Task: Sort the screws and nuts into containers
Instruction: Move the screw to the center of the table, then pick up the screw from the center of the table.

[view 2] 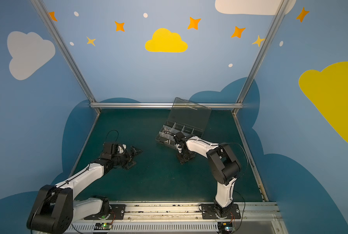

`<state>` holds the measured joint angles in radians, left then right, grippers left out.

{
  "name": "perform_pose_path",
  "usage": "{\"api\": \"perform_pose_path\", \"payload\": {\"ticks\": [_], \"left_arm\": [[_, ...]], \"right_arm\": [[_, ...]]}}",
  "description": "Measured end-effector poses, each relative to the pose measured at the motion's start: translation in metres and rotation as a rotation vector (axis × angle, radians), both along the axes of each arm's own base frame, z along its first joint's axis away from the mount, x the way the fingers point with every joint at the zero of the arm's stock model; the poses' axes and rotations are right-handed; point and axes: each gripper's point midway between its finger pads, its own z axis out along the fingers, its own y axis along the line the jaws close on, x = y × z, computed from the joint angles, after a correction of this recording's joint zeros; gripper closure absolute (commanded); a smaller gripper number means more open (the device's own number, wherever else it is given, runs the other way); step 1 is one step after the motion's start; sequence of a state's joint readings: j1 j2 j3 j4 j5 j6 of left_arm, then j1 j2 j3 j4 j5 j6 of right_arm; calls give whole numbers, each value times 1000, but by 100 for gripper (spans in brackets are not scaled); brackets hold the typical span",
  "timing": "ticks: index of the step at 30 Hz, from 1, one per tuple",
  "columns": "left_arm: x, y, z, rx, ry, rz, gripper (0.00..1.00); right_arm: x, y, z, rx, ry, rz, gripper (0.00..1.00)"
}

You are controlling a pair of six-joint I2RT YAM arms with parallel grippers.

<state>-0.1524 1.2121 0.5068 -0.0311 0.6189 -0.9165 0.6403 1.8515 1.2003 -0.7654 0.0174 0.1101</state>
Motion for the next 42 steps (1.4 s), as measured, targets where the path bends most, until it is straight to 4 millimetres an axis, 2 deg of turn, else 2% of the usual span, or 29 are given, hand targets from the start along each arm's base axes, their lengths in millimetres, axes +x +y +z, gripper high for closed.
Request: {"api": "perform_pose_path", "payload": {"ticks": [11,28,38,42], "left_arm": [[0,0,2,1,-7,2,0],[0,1,2,1,-7,2,0],[0,1,2,1,-7,2,0],[0,1,2,1,-7,2,0]], "right_arm": [[-1,2,-4,-25,-9,35,56],[-2,6,-5,-90,-10,131,64],[-4,9,-5,-119,-9,164,75],[-5,9,-5,-121,-6,164,83]]}}
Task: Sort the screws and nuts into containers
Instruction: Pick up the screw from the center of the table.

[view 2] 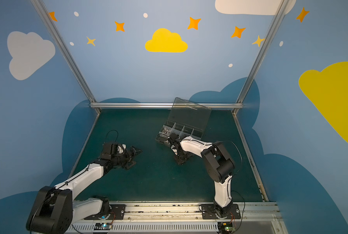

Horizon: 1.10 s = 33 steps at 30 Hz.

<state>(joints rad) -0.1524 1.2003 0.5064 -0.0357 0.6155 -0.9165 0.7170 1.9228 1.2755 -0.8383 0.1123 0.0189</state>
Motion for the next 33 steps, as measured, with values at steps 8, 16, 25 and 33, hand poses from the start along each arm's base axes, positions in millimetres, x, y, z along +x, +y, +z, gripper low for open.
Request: {"api": "perform_pose_path", "payload": {"ticks": [8,16,25,33], "left_arm": [[0,0,0,0,0,0,0],[0,0,0,0,0,0,0],[0,0,0,0,0,0,0],[0,0,0,0,0,0,0]], "right_arm": [[0,0,0,-3,2,1,97],[-1,1,1,4,4,0,100],[-4,8,19,102,16,-15,100],[18,-4,65,224,-76,-90,100]]}}
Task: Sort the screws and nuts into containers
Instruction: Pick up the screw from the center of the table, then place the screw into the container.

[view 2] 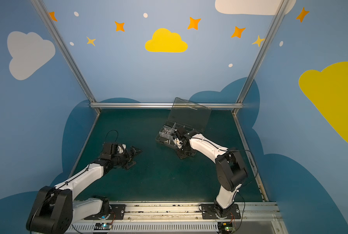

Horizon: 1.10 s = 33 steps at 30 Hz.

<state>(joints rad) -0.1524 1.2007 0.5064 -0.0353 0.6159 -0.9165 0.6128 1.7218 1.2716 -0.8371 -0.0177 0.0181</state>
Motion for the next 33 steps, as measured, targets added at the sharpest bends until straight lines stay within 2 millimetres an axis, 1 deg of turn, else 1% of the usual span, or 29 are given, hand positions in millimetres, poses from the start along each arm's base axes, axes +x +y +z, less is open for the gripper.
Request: {"api": "perform_pose_path", "payload": {"ticks": [8,11,14,20,24,27,29,33], "left_arm": [[0,0,0,0,0,0,0],[0,0,0,0,0,0,0],[0,0,0,0,-1,0,0],[0,0,1,-1,-4,0,0],[-1,0,1,0,0,0,0],[-1,0,1,1,0,1,0],[-1,0,2,0,-1,1,0],[-1,0,1,0,0,1,0]], "right_arm": [[34,-31,14,-4,-47,-115,100],[46,-40,15,-13,-59,-148,100],[51,-47,9,-33,-51,-168,100],[55,-55,-11,-96,-23,-180,100],[58,-60,-18,-127,-17,-188,100],[60,-62,-20,-140,-19,-190,96],[60,-62,-20,-142,-19,-190,87],[61,-62,-20,-146,-21,-192,76]]}}
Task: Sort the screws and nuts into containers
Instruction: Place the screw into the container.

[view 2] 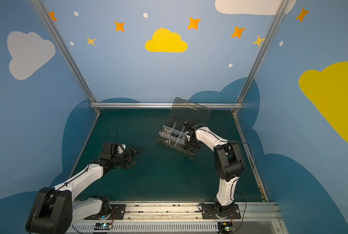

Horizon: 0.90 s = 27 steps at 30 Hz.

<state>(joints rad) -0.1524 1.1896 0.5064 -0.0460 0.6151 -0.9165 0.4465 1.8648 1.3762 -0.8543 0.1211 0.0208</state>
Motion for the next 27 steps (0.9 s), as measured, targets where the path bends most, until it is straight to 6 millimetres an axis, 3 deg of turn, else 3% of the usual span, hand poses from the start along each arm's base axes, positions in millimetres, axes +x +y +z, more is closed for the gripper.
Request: {"api": "perform_pose_path", "payload": {"ticks": [12,22,27], "left_arm": [[-2,0,-1,2,11,0,0],[9,0,18,14,-23,-6,0],[11,2,20,31,-24,-2,0]], "right_arm": [[2,1,3,9,-13,-2,49],[6,6,45,77,-121,-2,34],[5,6,53,101,-145,-2,31]]}}
